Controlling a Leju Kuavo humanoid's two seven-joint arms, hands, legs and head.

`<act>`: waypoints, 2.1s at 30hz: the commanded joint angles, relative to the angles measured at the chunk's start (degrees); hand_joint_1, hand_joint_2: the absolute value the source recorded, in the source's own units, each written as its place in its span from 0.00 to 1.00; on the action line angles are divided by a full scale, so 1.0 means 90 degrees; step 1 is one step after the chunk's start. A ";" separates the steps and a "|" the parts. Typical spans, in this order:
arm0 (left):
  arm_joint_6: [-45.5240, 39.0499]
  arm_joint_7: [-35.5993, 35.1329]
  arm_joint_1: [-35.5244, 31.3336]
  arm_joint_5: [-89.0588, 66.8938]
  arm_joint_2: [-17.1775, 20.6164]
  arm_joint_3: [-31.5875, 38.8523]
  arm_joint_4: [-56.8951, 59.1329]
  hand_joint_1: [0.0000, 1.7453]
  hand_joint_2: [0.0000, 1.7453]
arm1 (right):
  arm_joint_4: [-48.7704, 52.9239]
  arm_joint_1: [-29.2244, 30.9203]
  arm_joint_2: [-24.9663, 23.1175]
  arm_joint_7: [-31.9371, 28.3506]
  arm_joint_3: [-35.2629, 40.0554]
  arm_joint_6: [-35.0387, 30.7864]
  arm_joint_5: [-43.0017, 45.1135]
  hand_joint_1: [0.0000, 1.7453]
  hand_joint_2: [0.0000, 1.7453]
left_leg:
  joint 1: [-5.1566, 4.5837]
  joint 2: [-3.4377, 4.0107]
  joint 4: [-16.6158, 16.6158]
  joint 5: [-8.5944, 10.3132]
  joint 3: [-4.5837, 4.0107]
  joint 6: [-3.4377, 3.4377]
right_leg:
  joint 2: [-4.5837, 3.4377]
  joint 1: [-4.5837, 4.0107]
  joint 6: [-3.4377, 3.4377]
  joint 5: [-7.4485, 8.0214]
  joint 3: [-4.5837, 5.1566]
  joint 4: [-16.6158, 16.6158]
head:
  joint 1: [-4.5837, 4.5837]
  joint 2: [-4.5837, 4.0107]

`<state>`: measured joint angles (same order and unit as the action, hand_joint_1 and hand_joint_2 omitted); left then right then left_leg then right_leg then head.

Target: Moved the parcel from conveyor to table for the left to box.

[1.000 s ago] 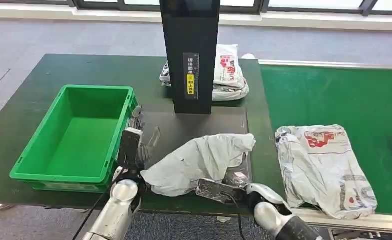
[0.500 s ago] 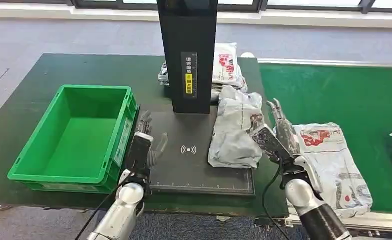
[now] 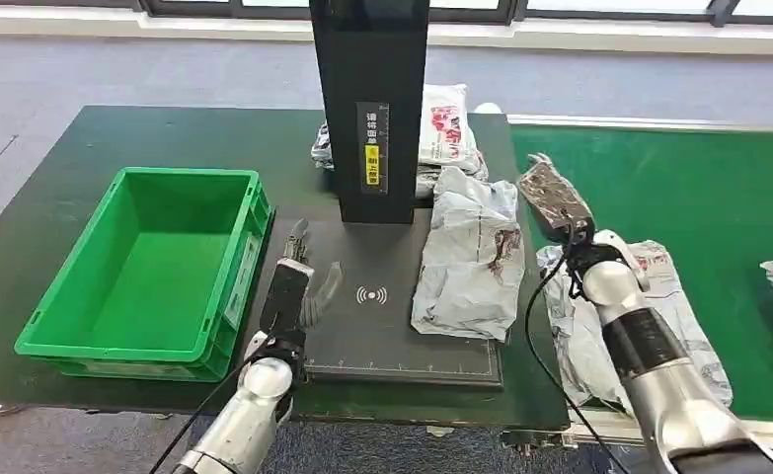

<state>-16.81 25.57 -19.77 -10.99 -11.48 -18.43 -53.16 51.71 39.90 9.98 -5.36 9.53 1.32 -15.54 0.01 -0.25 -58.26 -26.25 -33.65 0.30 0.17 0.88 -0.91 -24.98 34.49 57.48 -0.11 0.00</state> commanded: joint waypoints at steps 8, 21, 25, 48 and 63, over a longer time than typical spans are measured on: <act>-0.0052 -0.0012 -0.0241 -0.0007 0.0219 -0.0386 0.0398 0.00 1.00 | -0.1683 0.0691 -0.0518 -0.0104 0.0937 0.0195 0.0521 0.00 0.00 | 0.0008 0.0007 0.0007 0.0001 0.0002 0.0006 | -0.0001 -0.0007 0.0010 0.0002 -0.0002 -0.0007 | 0.0000 0.0000; -0.0274 0.0057 -0.0076 -0.0460 0.0305 -0.0406 -0.0014 0.00 1.00 | 0.1712 -0.1366 -0.0008 -0.0426 0.0038 -0.0619 0.1229 0.00 0.00 | 0.0012 -0.0048 0.0015 0.0006 0.0005 0.0008 | 0.0053 -0.0012 0.0012 -0.0011 -0.0016 -0.0021 | 0.0000 0.0000; -0.0271 0.0063 -0.0069 -0.0459 0.0304 -0.0404 -0.0024 0.00 1.00 | 0.1685 -0.1334 -0.0039 -0.0427 0.0048 -0.0616 0.1209 0.00 0.00 | 0.0007 -0.0016 0.0006 0.0000 -0.0008 0.0006 | 0.0023 -0.0007 0.0009 -0.0006 0.0004 -0.0009 | 0.0000 0.0000; -0.0278 -0.0311 0.0310 -0.0796 0.0181 -0.0021 -0.0641 0.00 1.00 | 0.2255 -0.2674 -0.1040 0.0080 -0.1421 -0.3161 -0.1122 0.00 0.00 | 0.0010 0.0011 0.0010 -0.0017 -0.0005 0.0008 | -0.0001 -0.0011 0.0016 -0.0014 0.0009 -0.0014 | 0.0000 0.0000; -0.0006 -0.0311 0.0280 -0.1018 0.0055 0.0108 -0.0642 0.00 1.00 | 0.0754 -0.2056 -0.1258 -0.0321 -0.1803 -0.1711 -0.0157 0.00 0.00 | 0.0012 0.0011 0.0010 -0.0014 0.0002 0.0006 | -0.0002 -0.0012 0.0015 -0.0010 0.0000 -0.0015 | 0.0000 0.0000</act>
<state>-18.45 22.88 -16.03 -19.28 -10.60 -19.93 -60.74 73.95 14.45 2.86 -5.93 -0.19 -20.25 -21.61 0.06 -0.34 -58.23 -26.37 -33.79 0.32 0.32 0.84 -0.82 -25.13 34.62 57.46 -0.11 0.00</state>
